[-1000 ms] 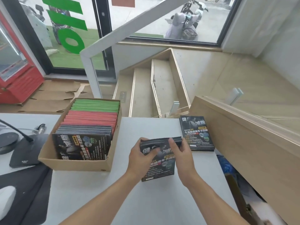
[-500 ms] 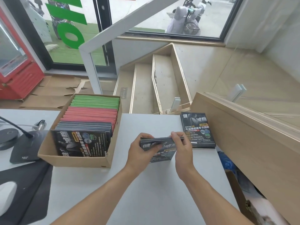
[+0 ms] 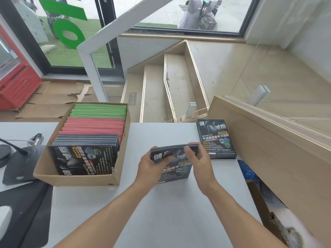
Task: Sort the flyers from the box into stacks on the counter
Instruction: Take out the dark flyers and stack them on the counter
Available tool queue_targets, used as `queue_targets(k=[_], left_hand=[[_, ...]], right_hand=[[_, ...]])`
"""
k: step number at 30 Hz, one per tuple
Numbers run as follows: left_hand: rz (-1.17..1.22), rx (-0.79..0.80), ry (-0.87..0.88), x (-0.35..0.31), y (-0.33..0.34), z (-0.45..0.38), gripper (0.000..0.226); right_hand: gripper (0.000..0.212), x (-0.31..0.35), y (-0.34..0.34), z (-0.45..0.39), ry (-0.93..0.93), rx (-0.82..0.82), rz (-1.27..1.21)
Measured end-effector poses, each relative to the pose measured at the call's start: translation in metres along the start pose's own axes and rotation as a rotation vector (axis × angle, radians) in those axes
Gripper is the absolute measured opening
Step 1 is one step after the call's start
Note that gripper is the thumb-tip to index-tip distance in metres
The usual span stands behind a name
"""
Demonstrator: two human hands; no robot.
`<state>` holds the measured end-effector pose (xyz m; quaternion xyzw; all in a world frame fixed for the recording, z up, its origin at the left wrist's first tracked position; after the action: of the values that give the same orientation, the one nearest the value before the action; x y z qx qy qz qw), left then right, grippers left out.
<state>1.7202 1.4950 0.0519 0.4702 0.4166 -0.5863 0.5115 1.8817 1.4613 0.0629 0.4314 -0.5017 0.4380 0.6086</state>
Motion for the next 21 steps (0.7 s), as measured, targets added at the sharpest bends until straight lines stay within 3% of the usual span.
queue_targets(k=[5,15,18,21], left_hand=[[0.037,-0.055,-0.056,-0.011,0.006,-0.017,0.02],[-0.024,-0.088,-0.454,0.004,0.027,-0.111,0.027],[-0.132,-0.029,-0.484,0.009,0.039,-0.119,0.027],[-0.197,0.01,-0.461,0.005,0.049,-0.128,0.024]], right_hand=[[0.019,-0.041,-0.024,-0.008,0.165,0.086,0.288],[0.013,-0.028,-0.027,-0.081,0.336,-0.191,0.414],[0.012,-0.029,-0.027,-0.11,0.359,-0.148,0.72],[0.014,-0.028,-0.03,-0.127,0.397,-0.03,1.253]])
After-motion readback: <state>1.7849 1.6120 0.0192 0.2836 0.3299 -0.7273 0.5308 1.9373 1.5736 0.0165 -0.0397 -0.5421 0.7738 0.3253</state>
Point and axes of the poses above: each hand's wrist, its own z-axis away from the middle knuckle, its own y-axis out of the palm, x = y × z, the point moved 1 cm from there along -z, towards the middle knuckle, and after that the axes turned 2 degrees about y, right-handed, at the moved point
